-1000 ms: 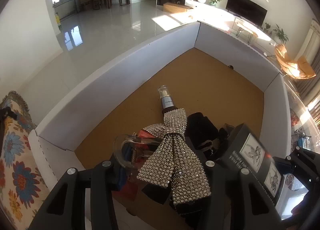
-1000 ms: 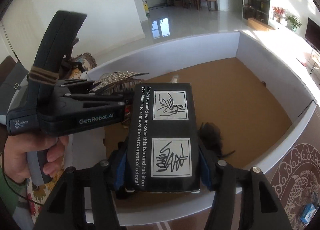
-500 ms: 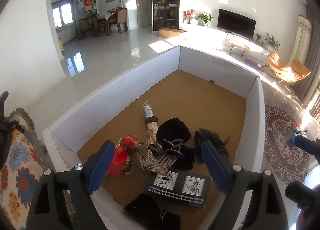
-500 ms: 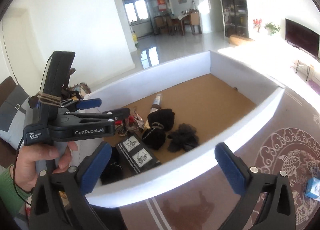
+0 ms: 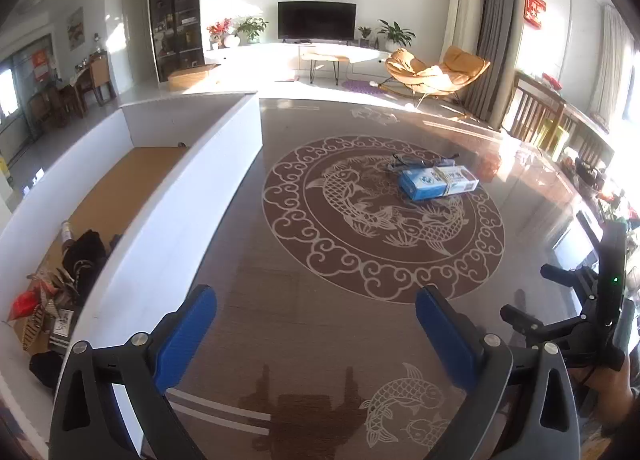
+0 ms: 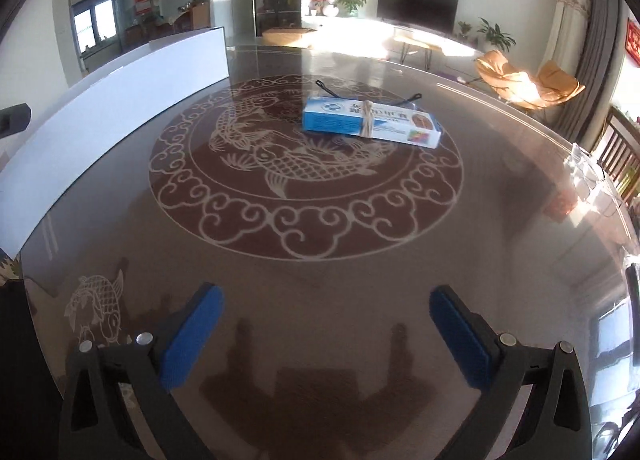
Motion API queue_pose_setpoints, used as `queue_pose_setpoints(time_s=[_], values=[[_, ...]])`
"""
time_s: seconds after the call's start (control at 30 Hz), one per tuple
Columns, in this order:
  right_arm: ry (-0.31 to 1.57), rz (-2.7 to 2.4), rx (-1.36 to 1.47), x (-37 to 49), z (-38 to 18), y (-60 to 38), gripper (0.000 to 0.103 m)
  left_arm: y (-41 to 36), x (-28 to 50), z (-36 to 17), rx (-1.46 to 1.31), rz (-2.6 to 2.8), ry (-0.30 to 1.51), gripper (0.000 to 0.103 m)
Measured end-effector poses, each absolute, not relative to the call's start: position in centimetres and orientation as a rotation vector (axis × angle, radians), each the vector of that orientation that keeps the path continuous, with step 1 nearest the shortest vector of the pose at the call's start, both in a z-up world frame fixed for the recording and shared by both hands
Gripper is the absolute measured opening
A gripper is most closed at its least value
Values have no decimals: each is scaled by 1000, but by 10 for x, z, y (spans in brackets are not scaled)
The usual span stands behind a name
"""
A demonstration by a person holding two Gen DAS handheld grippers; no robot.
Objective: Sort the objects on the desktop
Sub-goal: 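Move both open tools back over the table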
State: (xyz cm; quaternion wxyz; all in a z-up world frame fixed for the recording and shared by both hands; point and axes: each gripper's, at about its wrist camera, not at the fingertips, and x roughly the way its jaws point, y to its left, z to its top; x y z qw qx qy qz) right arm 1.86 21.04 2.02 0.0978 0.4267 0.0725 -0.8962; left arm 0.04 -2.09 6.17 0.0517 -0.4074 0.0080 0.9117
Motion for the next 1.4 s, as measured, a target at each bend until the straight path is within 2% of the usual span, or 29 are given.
queue_pose_setpoints(time_s=[0.13, 0.33, 0.5, 0.8, 0.9, 1.13, 1.3, 1.4], values=[[192, -2670, 1306, 25, 15, 226, 103, 17, -26, 16, -1327, 2712, 116, 102], [178, -2649, 1347, 24, 7, 224, 103, 36, -49, -18, -1412, 2697, 219, 101], [148, -2646, 1360, 23, 4, 226, 103, 26, -51, -23, -1391, 2692, 88, 103], [170, -2623, 1349, 15, 4, 230, 103, 27, -50, -23, -1390, 2684, 96, 103], [128, -2678, 1380, -14, 4, 260, 103, 27, -50, -23, -1390, 2684, 95, 103], [-108, -2934, 1516, -121, 4, 361, 103, 28, -50, -24, -1391, 2687, 95, 103], [-175, -3000, 1549, -176, 6, 358, 103, 27, -48, -23, -1392, 2689, 93, 103], [-79, -2900, 1494, -196, 7, 322, 103, 27, -48, -23, -1392, 2689, 93, 103]])
